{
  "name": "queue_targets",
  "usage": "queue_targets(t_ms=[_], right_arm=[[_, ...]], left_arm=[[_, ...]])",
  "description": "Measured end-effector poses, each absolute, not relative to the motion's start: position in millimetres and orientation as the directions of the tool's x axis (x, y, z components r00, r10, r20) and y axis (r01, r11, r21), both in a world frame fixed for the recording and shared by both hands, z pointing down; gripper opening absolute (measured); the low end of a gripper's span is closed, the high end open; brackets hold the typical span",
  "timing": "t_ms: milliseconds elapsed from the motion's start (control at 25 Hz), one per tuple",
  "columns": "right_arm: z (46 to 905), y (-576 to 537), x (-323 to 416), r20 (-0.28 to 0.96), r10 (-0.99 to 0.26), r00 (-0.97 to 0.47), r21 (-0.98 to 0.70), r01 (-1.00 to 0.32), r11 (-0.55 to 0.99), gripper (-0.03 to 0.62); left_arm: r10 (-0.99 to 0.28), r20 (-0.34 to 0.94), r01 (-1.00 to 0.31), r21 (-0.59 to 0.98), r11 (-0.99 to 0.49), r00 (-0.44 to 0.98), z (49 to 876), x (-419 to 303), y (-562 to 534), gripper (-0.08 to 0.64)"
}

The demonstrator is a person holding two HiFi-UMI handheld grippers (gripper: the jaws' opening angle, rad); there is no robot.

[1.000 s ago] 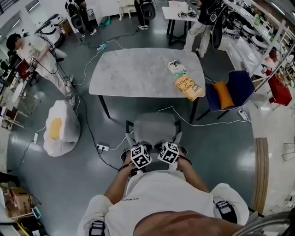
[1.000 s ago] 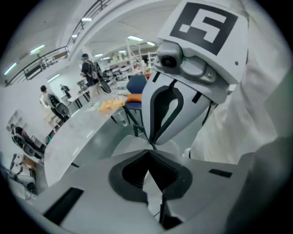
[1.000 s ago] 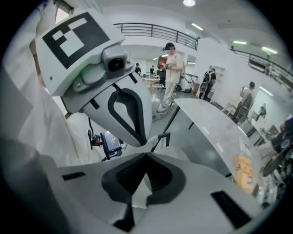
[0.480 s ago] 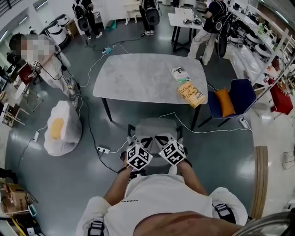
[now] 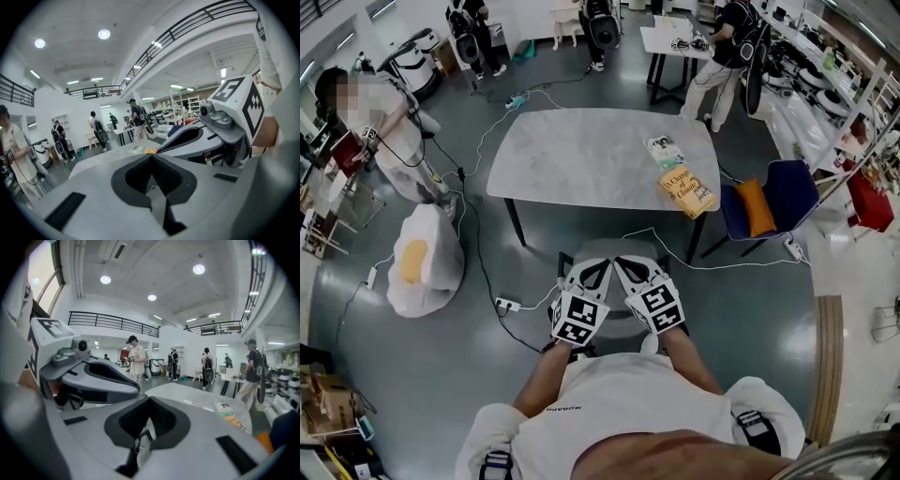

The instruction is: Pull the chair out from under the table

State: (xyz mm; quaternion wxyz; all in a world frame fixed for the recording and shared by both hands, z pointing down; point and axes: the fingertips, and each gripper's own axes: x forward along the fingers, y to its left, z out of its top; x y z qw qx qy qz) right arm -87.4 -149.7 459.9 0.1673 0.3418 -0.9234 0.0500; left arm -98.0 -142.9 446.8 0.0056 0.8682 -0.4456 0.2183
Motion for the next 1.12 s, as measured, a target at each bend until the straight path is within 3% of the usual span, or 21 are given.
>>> queue_targets(t_ms=[600,1120], right_arm=[[367.6,-158.2,-65.3,0.072,-0.721,-0.690,-0.033,-0.724,0.689,0.014],[342.0,-157.6,-67.8,-0.005,-0.732,-0.681,-0.068,-0.730,0.680,0.012]], left_arm=[[-0.903,0.101,-0.903,-0.063,-0.425,0.418,360.5,-97.7,-151.0,0.003],[-0.932,0.031,-0.932,-0.025,-0.363,0.362,338.0,-107.9,-150.3,0.003]])
